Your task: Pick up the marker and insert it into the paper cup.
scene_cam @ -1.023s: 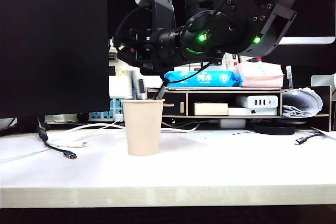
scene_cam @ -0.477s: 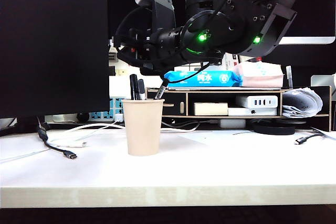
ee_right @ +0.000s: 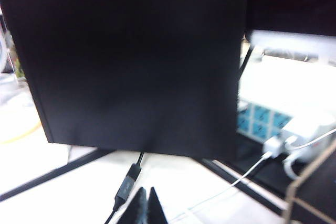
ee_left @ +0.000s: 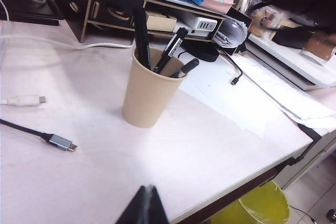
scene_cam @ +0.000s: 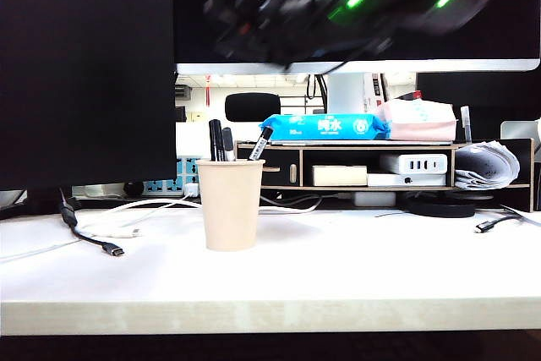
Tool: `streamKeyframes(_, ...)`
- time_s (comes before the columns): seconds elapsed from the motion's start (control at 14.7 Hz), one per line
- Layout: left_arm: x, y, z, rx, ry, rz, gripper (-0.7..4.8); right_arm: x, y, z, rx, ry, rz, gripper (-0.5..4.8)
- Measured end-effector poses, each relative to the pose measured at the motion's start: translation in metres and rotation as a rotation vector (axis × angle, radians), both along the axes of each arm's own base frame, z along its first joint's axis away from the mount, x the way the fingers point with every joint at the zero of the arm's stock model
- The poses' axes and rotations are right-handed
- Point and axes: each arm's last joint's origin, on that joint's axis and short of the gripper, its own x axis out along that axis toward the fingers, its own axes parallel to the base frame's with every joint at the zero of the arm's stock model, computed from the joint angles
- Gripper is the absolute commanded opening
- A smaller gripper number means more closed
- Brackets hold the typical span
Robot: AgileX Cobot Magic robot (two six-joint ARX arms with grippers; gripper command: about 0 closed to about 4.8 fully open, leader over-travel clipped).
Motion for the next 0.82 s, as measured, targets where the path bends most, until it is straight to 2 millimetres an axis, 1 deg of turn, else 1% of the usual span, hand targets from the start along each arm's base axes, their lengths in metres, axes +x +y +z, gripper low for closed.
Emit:
streamKeyframes(0.14, 0.0, 0.0, 0.0, 0.0, 0.0, 0.0, -0.05, -0.014, -0.021, 0.009, 0.009, -0.014, -0.023, -0.02)
streamKeyframes(0.2, 0.0, 0.0, 0.0, 0.0, 0.0, 0.0, -0.05, -0.026, -0.045, 0.014, 0.018, -0.028, -0.064, -0.02)
streamKeyframes(0.27, 0.0, 0.0, 0.0, 0.0, 0.0, 0.0, -0.05, -0.035, -0.06, 0.015, 0.021, -0.032, -0.093, -0.02)
streamKeyframes(0.34, 0.0, 0.0, 0.0, 0.0, 0.0, 0.0, -0.05, -0.048, -0.074, 0.014, 0.022, -0.033, -0.11, -0.02)
streamKeyframes(0.41, 0.0, 0.0, 0.0, 0.0, 0.0, 0.0, -0.05, -0.059, -0.083, 0.012, 0.024, -0.038, -0.117, -0.02)
streamKeyframes(0.55, 0.0, 0.0, 0.0, 0.0, 0.0, 0.0, -0.05, -0.084, -0.104, -0.002, 0.015, -0.023, -0.148, -0.01)
streamKeyframes(0.61, 0.0, 0.0, 0.0, 0.0, 0.0, 0.0, -0.05, -0.094, -0.109, -0.007, 0.014, -0.017, -0.175, -0.02)
streamKeyframes(0.68, 0.0, 0.0, 0.0, 0.0, 0.0, 0.0, -0.05, -0.109, -0.119, -0.014, 0.019, -0.017, -0.208, -0.01)
streamKeyframes(0.75, 0.0, 0.0, 0.0, 0.0, 0.0, 0.0, -0.05, -0.118, -0.124, -0.017, 0.024, -0.024, -0.218, -0.02)
streamKeyframes(0.82, 0.0, 0.0, 0.0, 0.0, 0.0, 0.0, -0.05, -0.133, -0.132, -0.023, 0.035, -0.037, -0.234, -0.01)
